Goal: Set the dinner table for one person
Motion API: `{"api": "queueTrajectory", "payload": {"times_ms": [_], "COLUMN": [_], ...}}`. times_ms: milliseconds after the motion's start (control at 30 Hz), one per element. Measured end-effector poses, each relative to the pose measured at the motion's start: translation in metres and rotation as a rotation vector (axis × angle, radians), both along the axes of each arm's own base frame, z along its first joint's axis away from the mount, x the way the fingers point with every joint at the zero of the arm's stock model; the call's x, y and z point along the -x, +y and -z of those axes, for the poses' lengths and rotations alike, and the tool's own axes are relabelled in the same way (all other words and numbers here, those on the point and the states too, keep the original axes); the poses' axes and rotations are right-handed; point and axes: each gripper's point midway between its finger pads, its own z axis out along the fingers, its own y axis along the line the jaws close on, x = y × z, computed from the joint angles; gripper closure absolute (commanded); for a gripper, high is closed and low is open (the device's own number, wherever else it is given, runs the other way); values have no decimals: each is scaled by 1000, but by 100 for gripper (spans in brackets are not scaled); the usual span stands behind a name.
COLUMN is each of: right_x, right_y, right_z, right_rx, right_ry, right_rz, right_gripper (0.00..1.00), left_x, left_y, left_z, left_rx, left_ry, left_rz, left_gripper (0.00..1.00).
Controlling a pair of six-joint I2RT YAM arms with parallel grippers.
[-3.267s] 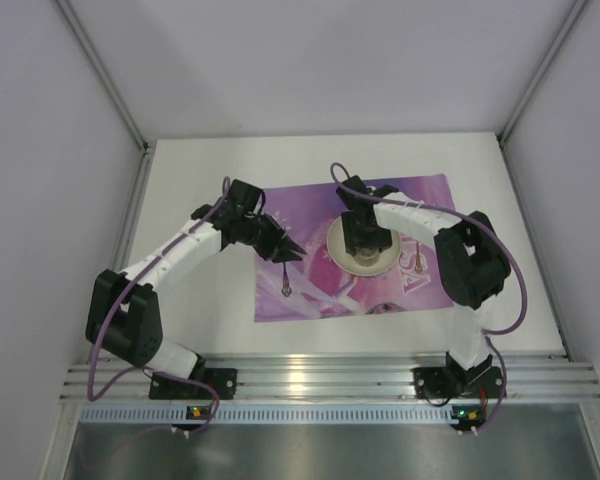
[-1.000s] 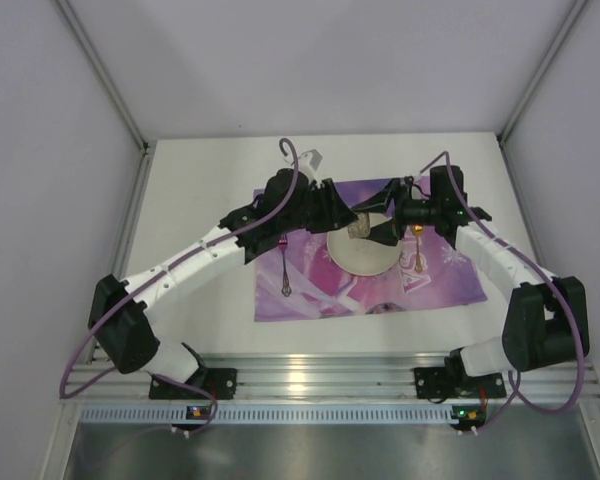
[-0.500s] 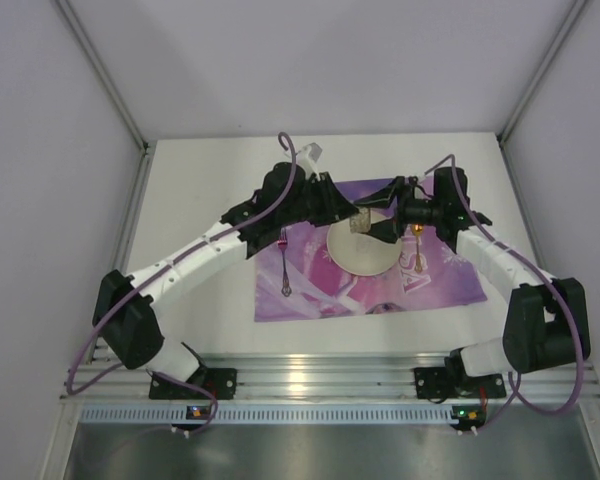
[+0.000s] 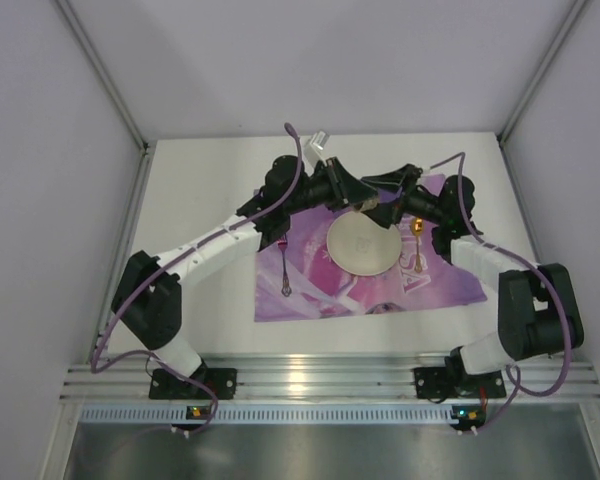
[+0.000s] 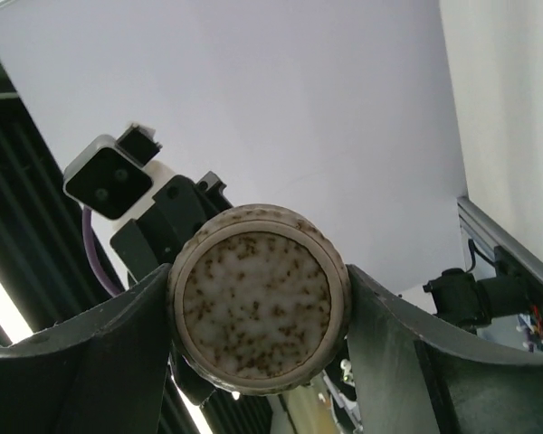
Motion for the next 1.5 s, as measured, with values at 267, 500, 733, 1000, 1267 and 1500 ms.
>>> {"api": "queueTrajectory", "payload": {"times_ms": [267,500,733,1000,1267,1500], "right_x": [-8,-5,-3,-44,-64,21], "right_y": [-1,-3,-15,-43,-175,-215], "right_z": [-4,-17,-4,10,1,24], "right_rx": [-79,-108,-48,261,883,1241], "right_ry": [-91,-132,-80,-73,-98,53], "right_rz": [13,11,-23,52,366,378], "right_gripper": [57,0,0,0,0,0], "left_x": [-7,-4,6,-13,-51,-84], "left_y": [0,-11,-22,-10,0,-11], "left_z": [0,-7,16,34,90,132], "left_rx": [-16,-175,-339,-518,-766,-835], "left_ry": [-39,-48,-53,-78,-69,-87], "left_rz": [7,43,98,59,26,-10], "left_gripper": [100,100,100,100,100,100]}}
